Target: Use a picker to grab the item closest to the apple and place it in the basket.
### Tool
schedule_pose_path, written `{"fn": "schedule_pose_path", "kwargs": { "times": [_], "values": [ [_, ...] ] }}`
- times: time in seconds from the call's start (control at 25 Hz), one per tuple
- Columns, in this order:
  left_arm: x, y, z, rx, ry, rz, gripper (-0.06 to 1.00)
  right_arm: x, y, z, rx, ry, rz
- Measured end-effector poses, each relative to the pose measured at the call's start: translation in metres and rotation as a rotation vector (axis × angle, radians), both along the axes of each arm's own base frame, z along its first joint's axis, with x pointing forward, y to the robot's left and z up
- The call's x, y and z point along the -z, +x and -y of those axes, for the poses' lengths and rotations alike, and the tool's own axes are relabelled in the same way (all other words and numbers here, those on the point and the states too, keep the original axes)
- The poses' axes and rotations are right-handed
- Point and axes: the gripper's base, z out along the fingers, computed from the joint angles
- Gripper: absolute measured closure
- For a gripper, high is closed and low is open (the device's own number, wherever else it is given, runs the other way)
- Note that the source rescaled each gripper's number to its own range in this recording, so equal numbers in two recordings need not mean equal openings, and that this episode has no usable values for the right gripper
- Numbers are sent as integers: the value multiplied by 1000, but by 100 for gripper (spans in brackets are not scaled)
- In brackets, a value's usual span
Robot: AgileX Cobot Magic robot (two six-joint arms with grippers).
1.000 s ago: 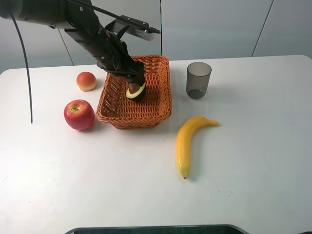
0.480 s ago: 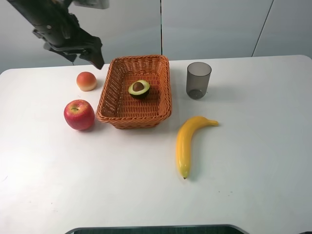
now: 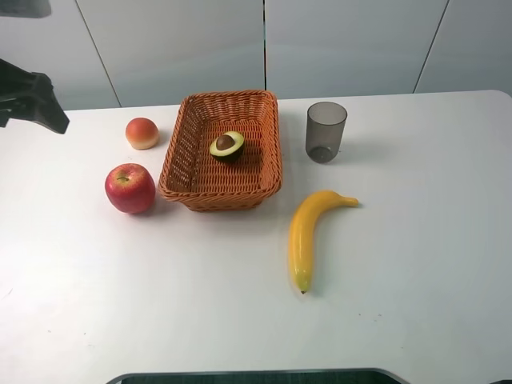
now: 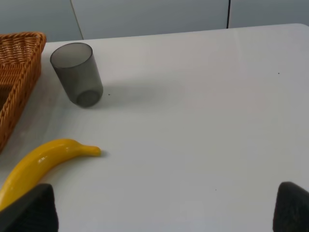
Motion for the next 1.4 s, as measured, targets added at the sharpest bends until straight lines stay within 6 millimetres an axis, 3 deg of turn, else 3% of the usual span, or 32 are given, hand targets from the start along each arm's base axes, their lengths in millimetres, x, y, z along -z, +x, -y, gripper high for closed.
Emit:
{"fn": "schedule_pose_path", "kwargs": {
  "times": [0.2,0.56,1.0,1.4],
  "values": [
    [-28,-37,-11,-25,4,117,-1,0,0,0,0,0,0],
    [-49,-99,-17,-43,-13,276,-1,0,0,0,0,0,0],
    [-36,-172,-24,-49,-24,458,-1,0,0,0,0,0,0],
    [-36,-244,-27,-46,-84,677,-1,0,0,0,0,0,0]
  ]
}}
